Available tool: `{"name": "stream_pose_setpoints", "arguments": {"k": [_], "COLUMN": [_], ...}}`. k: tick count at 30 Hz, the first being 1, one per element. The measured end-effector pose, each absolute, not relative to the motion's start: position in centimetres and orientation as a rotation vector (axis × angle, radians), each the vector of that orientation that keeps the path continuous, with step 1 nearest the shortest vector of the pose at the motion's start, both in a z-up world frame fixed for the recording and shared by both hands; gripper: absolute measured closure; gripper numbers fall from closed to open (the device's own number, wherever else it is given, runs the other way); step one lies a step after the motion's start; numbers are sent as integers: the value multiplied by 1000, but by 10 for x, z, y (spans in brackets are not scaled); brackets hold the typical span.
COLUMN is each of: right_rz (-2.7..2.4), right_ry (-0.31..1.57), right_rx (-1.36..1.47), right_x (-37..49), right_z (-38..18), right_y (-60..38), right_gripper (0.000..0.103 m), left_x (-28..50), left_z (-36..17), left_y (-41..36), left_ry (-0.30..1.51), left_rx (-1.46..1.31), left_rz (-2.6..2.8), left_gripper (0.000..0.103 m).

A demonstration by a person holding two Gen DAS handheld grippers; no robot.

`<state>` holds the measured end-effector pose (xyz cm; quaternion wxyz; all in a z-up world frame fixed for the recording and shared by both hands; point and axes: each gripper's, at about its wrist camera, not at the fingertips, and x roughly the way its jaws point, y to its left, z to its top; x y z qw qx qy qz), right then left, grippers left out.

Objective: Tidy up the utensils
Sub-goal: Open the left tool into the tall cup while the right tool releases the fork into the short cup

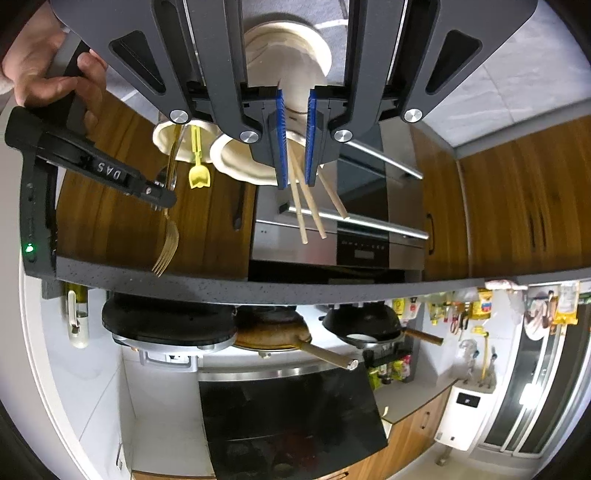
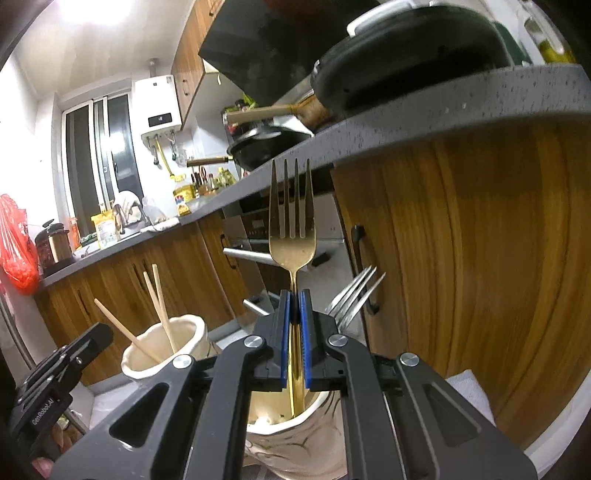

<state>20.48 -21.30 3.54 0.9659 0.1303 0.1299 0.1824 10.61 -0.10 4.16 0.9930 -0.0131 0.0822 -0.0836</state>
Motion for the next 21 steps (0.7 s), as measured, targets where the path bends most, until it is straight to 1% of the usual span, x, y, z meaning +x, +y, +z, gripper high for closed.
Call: {"name": "stream_pose_setpoints", "arguments": {"k": [11,14,21], "right_rz": [369,362,322], "right_ry": [282,271,280], "right_rx": [187,153,161], "right_x": [203,201,205], "right_z": [30,30,28], "right_y": [-200,-195,-201], "right_gripper": [98,97,97], "left_x": [105,105,104], "left_z": [41,40,39], "left_y": [-4,-5,-5], "left_ry": [160,161,162], "left_rx": [-9,-10,-11], "left_rz": [-180,-180,-181], "left_gripper": [93,89,89]}}
